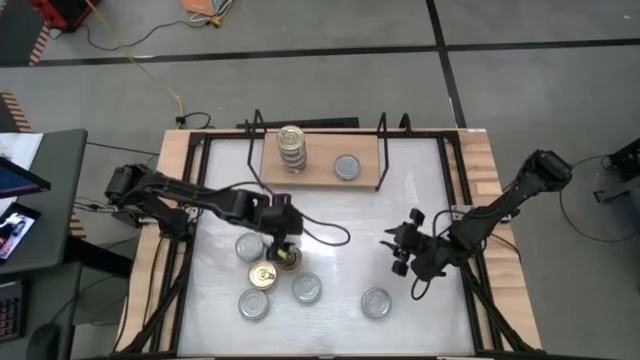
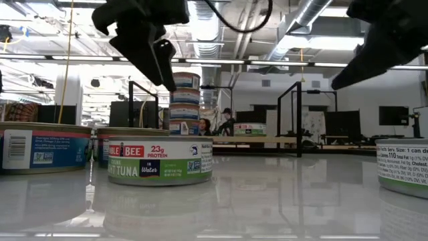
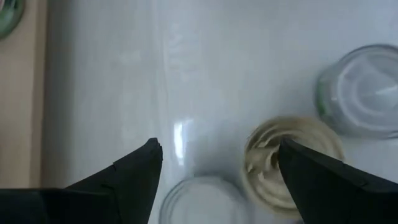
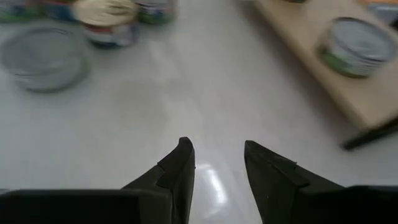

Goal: Stack canned seafood by type on shelf
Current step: Stack the green tuna can on top of the other green tuna can on the shelf

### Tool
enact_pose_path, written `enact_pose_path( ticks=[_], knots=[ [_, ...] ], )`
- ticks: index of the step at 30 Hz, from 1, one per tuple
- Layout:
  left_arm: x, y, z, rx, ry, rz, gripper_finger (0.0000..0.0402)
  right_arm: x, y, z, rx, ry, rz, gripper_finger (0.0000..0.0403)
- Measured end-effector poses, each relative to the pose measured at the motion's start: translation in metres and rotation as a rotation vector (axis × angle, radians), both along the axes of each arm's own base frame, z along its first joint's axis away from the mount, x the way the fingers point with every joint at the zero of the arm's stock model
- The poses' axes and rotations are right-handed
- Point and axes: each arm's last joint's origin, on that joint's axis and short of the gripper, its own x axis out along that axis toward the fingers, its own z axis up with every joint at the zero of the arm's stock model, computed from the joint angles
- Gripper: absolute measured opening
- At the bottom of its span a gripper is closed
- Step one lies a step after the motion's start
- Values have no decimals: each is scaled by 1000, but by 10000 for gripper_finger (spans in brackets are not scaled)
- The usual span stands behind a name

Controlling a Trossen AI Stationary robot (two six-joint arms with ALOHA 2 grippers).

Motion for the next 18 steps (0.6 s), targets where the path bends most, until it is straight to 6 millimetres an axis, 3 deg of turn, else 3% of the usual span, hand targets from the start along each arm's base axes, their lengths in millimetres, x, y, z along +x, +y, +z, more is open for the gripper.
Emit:
enact_pose_path(
  ticks=[8,12,18],
  knots=[
    [3,-38,-34,-11,-303,-160,302,16,2,6,167,-2,190,143],
    [-1,-43,-46,1,-391,-205,302,17,2,3,306,65,264,137],
    [1,-39,-46,26,-419,-200,302,15,5,-2,488,146,260,137]
  ],
)
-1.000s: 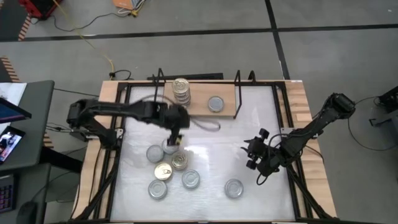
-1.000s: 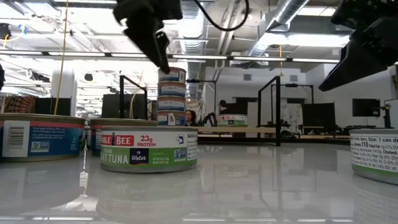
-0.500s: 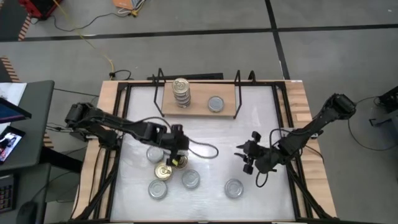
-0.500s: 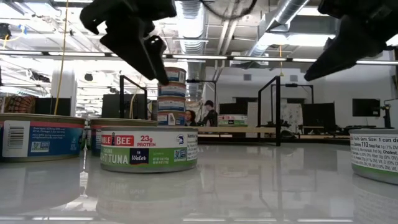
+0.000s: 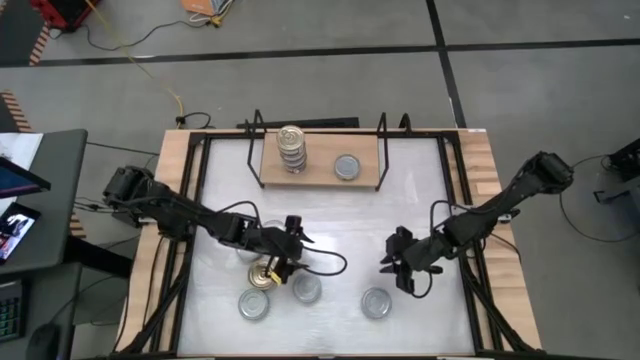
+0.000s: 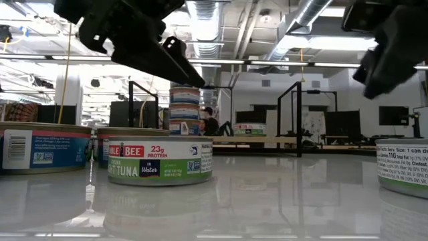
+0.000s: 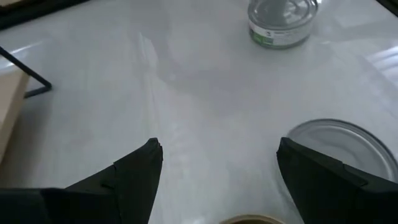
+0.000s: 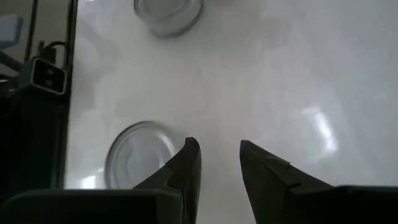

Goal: Stack canned seafood by type on shelf
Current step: Stack the green tuna can on top of the other green tuna can on the shelf

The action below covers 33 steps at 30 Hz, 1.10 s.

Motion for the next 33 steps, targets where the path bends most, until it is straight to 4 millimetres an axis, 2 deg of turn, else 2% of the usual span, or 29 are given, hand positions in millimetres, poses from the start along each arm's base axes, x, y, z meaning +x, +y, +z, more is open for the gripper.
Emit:
enact_pose_path(
  ticks=[5,9,17,22,26,31,33],
  knots=[
    [2,1,3,4,-37,-2,302,10,19,-6,78,98,35,137],
    [4,1,7,0,-80,-3,302,24,33,-9,35,220,60,137],
    [5,2,7,27,-93,46,302,43,43,-21,-21,359,81,137],
    [5,3,7,41,-98,84,302,48,40,-34,1,429,90,127],
    [5,5,7,62,-101,116,302,51,34,-41,-9,487,63,104],
    [5,6,8,87,-106,145,302,42,11,-48,-99,655,-97,55],
    [5,6,8,89,-106,148,302,42,2,-46,-137,662,-145,37]
  ],
)
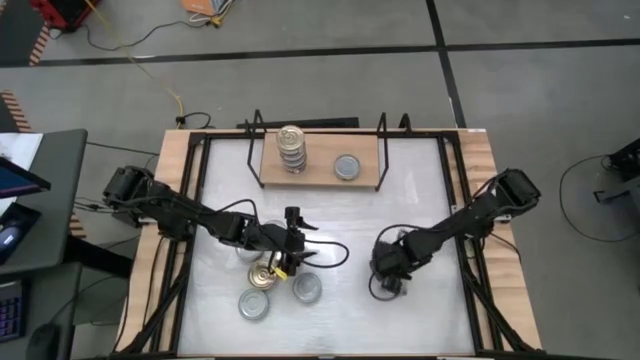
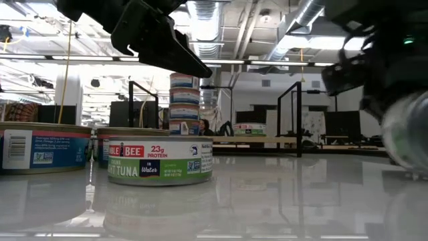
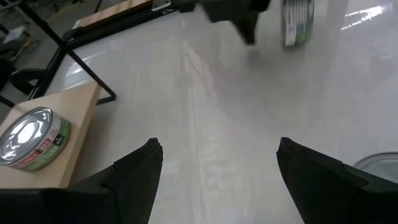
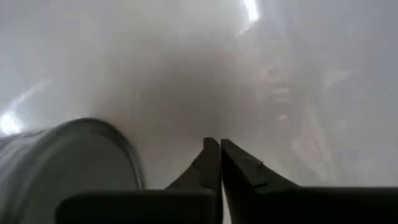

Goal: Stack canned seafood by type on shelf
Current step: Stack the green tuna can on top of the other green tuna can on the shelf

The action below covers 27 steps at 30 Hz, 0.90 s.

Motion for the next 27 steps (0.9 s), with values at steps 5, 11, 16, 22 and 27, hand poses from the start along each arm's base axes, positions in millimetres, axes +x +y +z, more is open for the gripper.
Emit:
enact_pose_path(
  ticks=[5,11,16,22,27],
  knots=[
    [0,0,0,3,1,5,302,-11,-22,12,-115,56,-60,17],
    [0,1,0,10,1,15,302,-27,-39,53,-180,-79,-82,59],
    [0,1,0,20,1,22,302,-36,-29,76,-163,-223,-40,71],
    [-1,3,-1,107,13,63,302,-33,-2,87,-112,-243,-11,72],
    [2,9,2,99,-11,60,302,-24,16,109,-104,-223,-20,73]
  ],
)
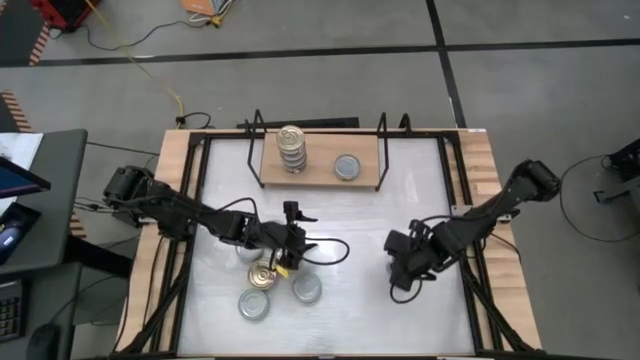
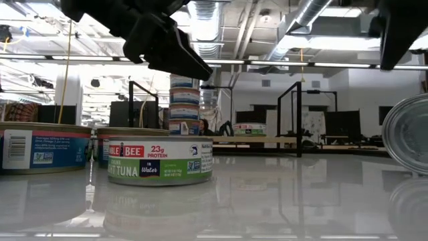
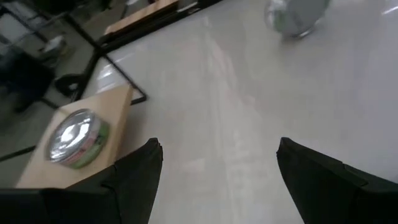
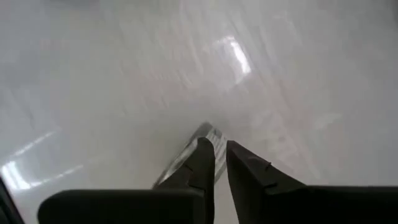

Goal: Stack canned seafood by type on shelf
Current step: Stack the green tuna can on top of the other green tuna can on the shelf

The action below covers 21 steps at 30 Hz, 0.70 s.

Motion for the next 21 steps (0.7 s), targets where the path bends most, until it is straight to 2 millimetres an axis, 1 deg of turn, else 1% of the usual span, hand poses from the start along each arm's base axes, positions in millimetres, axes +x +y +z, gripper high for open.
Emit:
enact_pose_path(
  ticks=[3,5,9,11,15,21],
  knots=[
    [2,5,0,-27,11,-56,302,7,10,10,-8,31,-23,73],
    [3,8,-1,-42,20,-109,302,13,17,13,-13,60,-35,73],
    [5,11,-1,-82,36,-267,302,24,28,12,-12,151,-64,76],
    [5,10,0,-90,29,-320,302,28,33,8,0,185,-83,84],
    [6,8,3,-48,2,-363,302,31,39,-2,11,219,-157,120],
    [8,7,8,28,-53,-396,302,30,43,-5,44,203,-351,205]
  ],
)
